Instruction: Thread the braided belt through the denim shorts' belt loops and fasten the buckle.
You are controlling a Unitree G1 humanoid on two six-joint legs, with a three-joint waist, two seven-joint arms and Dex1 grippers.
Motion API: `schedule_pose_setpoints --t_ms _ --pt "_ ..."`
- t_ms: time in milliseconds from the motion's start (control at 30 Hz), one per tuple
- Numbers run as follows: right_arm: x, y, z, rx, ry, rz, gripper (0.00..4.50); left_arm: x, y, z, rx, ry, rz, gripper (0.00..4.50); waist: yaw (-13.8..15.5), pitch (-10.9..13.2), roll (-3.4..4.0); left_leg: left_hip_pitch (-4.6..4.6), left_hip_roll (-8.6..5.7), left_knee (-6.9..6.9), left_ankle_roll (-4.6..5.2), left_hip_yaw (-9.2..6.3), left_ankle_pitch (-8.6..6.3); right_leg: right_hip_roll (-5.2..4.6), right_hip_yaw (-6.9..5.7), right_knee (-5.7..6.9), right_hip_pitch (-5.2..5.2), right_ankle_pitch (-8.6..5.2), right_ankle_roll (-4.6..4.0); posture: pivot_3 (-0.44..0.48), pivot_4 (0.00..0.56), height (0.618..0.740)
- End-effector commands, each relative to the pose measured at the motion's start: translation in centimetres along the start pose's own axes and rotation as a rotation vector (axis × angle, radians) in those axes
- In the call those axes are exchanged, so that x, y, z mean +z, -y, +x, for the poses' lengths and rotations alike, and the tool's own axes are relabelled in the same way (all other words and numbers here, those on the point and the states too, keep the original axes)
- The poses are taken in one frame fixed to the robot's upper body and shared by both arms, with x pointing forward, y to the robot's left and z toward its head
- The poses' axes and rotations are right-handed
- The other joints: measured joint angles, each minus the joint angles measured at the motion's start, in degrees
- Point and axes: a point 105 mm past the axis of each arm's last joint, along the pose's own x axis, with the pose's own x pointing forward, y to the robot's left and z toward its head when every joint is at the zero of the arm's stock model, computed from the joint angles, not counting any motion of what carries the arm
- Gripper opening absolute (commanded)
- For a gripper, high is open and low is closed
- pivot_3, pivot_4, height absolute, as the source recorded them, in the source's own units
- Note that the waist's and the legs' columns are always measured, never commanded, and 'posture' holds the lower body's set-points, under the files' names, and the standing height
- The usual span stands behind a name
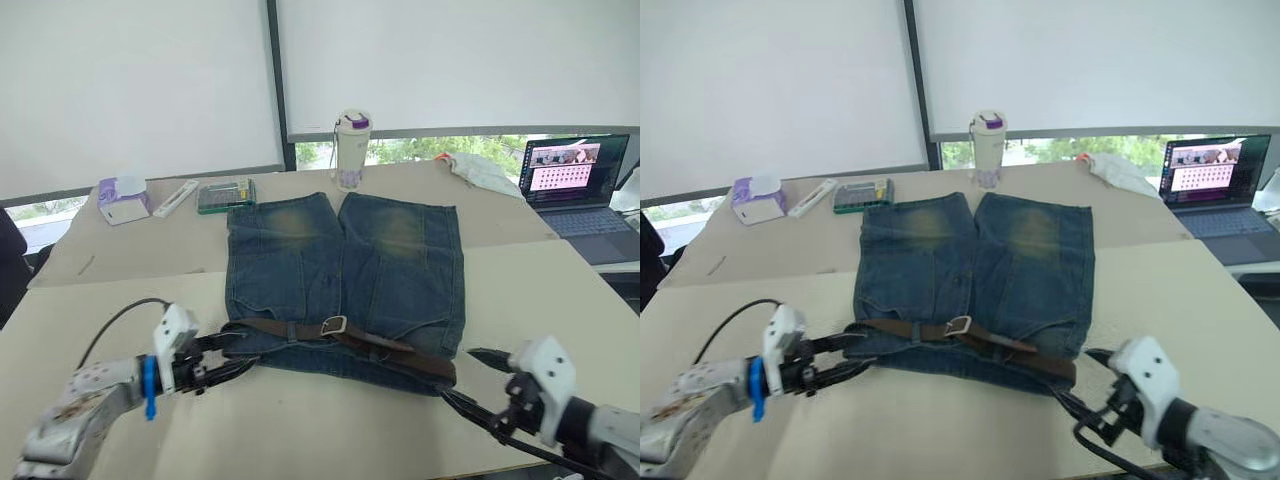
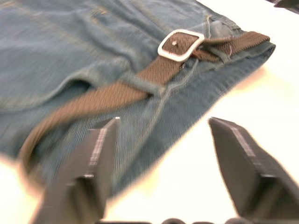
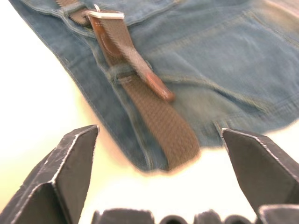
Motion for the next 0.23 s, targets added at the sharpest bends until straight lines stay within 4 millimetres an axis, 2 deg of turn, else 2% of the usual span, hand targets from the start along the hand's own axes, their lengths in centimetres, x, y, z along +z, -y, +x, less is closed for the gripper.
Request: schedule_pose_setpoints --t_ms 33,233 --pt "1.41 0.13 -1.78 0.002 0.031 -0.075 4.5 0.89 0.76 -1.61 0.007 -0.017 0.036 4.21 0.1 0.1 -0.04 -0.03 0.01 0.0 0.0 0.02 0.0 0.01 -0.01 -0.07 0.02 0.0 0.0 0.0 0.15 0.74" --pt "1.07 -0.17 -2.3 0.016 0.014 -0.095 4.5 0.66 0.95 -1.78 -0.004 -0.034 -0.008 4.21 0.2 0.2 -0.11 -0.06 0.02 0.0 0.0 0.04 0.0 0.01 -0.05 -0.15 0.05 0.01 -0.01 0.0 0.15 0.74"
